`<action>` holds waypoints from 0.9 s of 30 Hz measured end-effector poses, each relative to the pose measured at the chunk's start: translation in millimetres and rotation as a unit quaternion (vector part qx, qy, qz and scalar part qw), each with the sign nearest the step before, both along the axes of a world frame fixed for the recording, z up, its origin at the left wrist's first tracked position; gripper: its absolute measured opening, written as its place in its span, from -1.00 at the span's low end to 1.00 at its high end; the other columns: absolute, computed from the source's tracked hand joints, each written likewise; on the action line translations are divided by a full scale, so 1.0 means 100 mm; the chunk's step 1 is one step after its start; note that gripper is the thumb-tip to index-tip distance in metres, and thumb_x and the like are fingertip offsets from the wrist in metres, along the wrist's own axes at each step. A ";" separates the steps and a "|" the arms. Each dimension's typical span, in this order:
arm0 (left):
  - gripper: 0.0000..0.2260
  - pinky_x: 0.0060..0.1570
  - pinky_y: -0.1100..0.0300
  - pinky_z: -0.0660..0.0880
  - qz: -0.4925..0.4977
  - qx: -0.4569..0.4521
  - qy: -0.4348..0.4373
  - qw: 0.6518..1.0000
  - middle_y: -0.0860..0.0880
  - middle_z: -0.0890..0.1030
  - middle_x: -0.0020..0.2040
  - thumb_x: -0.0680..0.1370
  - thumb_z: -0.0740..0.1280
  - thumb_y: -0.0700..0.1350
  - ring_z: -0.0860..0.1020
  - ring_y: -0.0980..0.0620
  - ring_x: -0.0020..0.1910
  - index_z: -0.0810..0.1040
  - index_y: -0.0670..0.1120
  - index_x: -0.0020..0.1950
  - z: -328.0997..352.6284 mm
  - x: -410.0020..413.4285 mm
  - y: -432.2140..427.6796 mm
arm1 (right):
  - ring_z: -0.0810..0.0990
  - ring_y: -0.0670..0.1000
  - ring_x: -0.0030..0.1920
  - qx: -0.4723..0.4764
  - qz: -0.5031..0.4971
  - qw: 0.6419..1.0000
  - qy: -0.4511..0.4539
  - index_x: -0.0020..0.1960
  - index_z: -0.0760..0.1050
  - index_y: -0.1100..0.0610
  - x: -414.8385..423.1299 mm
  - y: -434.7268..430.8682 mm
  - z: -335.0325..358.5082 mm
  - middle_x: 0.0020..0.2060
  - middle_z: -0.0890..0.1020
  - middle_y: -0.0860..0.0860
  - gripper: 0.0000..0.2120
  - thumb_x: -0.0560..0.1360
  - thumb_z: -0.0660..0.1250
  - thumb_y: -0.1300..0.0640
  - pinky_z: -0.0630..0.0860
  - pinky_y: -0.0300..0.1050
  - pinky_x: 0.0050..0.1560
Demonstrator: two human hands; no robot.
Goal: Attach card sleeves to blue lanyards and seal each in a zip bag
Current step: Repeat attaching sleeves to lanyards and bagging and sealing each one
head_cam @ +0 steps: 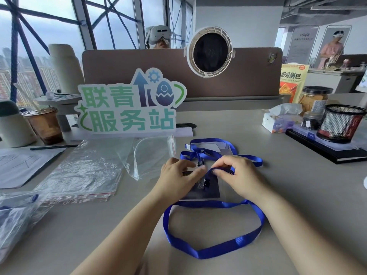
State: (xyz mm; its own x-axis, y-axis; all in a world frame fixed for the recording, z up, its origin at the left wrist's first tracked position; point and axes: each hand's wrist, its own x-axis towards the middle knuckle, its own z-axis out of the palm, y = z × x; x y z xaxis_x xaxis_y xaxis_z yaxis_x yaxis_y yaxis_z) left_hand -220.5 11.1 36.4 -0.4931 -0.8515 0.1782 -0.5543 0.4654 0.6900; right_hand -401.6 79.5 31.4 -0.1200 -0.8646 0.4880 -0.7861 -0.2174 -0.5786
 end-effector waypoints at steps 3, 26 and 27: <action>-0.57 0.17 0.20 0.36 -0.013 -0.050 -0.032 0.998 0.09 0.35 0.07 0.35 0.44 0.22 0.34 0.08 0.17 0.53 0.10 0.16 -0.02 0.01 0.02 | 0.57 -0.14 -0.12 -0.008 -0.005 1.000 -0.001 -0.14 0.62 0.00 -0.01 0.00 -0.01 -0.23 0.65 -0.14 -0.93 0.42 0.43 0.16 0.51 -0.13 -0.03; -0.91 -0.18 0.16 0.58 -0.056 0.113 0.252 0.959 0.01 0.64 -0.21 0.42 0.47 -0.10 0.60 0.05 -0.20 0.60 -0.04 -0.13 0.20 0.19 -0.01 | 0.59 -0.24 0.03 0.013 0.051 0.974 -0.221 -0.03 0.58 -0.19 0.01 0.01 0.05 -0.08 0.67 -0.22 -0.67 0.53 0.29 0.26 0.46 -0.38 0.06; -0.93 -0.20 0.19 0.56 -0.035 0.122 0.287 0.950 0.01 0.63 -0.23 0.43 0.46 -0.12 0.59 0.06 -0.22 0.60 -0.06 -0.14 0.19 0.19 -0.02 | 0.59 -0.26 0.00 0.031 0.055 0.978 -0.199 -0.04 0.57 -0.20 0.02 0.02 0.03 -0.11 0.67 -0.23 -0.66 0.53 0.29 0.27 0.46 -0.38 0.04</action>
